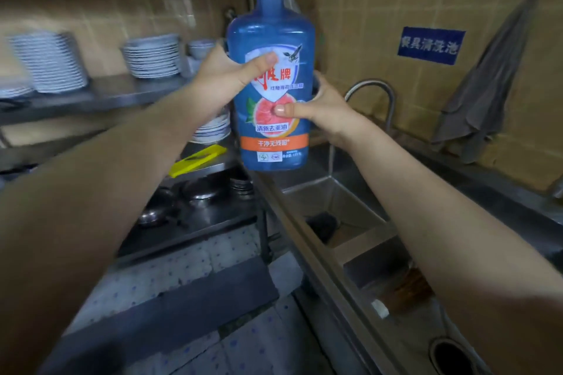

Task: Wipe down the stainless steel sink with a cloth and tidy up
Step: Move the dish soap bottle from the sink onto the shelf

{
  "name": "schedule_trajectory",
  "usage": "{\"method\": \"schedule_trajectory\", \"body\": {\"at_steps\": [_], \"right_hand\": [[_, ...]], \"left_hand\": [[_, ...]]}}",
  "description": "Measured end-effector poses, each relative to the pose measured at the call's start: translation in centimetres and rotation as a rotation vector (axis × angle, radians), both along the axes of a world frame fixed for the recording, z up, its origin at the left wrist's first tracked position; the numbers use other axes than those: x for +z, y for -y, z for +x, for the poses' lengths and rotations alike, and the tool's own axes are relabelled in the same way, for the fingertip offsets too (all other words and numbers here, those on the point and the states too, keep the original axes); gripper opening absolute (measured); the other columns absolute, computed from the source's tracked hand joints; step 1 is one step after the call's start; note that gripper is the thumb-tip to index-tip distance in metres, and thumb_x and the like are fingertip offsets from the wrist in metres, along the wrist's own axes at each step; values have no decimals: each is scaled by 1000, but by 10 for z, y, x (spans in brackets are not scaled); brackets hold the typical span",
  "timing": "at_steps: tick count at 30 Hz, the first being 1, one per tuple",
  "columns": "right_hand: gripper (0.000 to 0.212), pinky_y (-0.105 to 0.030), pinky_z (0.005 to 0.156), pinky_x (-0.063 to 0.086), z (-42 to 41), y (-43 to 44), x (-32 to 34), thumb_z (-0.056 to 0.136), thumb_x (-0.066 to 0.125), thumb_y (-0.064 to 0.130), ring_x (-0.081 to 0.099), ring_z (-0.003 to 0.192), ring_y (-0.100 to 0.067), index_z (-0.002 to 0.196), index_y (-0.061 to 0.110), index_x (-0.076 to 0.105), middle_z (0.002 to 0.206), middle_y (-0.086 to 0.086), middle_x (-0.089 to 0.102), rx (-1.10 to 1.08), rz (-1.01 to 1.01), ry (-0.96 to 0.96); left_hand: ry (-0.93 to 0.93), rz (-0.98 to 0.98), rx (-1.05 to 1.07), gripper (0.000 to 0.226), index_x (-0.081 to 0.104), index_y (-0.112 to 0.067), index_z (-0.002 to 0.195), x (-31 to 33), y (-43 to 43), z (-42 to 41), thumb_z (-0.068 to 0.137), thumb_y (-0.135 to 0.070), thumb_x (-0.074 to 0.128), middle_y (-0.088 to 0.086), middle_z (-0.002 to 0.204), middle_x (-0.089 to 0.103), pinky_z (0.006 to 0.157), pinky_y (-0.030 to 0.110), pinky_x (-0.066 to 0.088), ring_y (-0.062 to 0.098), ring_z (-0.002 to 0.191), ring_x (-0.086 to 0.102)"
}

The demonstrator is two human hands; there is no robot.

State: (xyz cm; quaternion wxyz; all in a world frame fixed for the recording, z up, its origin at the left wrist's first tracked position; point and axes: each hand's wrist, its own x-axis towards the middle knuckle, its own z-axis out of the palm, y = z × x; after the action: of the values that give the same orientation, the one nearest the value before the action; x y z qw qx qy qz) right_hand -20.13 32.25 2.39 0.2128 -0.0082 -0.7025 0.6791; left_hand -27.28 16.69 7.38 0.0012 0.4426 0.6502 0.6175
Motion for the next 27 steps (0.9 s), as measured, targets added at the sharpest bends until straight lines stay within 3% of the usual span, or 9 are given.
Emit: {"method": "schedule_trajectory", "body": {"at_steps": [5,8,12,14,18,22,27], "right_hand": [[75,-49,90,51,-47,56,16,65,77,-6,63,105,-31,130,2,41,124,-17,59,83,-18,-38],[76,-48,88,53,-75,83,22,65,79,-5,65,102,-29,130,3,40,122,-16,61,108,-5,-43],[79,-52,91,50,-114,113,26,63,80,-2,63,105,-32,131,4,40,123,-17,60,160,20,-27],[80,-52,92,49,-132,127,27,63,81,1,62,106,-32,131,5,40,124,-17,59,178,39,-16],[78,-51,92,50,-162,149,25,64,80,1,63,105,-31,131,6,42,124,-15,59,189,37,-15],[80,-52,92,49,-189,163,29,63,81,1,63,106,-32,132,6,41,123,-15,60,210,24,-12],[85,-51,94,48,-233,164,31,56,85,4,63,106,-30,130,7,42,122,-14,61,201,42,-30]], "left_hand": [[-39,-54,121,13,63,-32,93,21,63,-28,81,-35,67,-16,90,71,71,21,53,4,87,67],[-66,-57,184,7,63,-36,82,27,93,-51,79,-39,68,-23,80,70,60,11,50,-3,78,66],[-62,-53,264,35,63,-27,100,27,127,-88,71,-46,70,-7,99,70,75,26,53,7,89,67],[-55,-57,277,37,61,-24,105,26,141,-106,75,-44,70,-5,102,69,77,25,52,6,90,66],[-46,-41,268,20,63,-25,98,24,163,-133,81,-34,67,-10,94,70,66,16,50,2,83,67],[-22,-43,304,30,63,-25,102,26,178,-159,77,-41,70,-9,96,71,65,17,51,4,84,68],[-37,-39,295,17,63,-30,90,30,180,-199,77,-39,70,-17,82,72,57,12,49,2,78,68]]}}
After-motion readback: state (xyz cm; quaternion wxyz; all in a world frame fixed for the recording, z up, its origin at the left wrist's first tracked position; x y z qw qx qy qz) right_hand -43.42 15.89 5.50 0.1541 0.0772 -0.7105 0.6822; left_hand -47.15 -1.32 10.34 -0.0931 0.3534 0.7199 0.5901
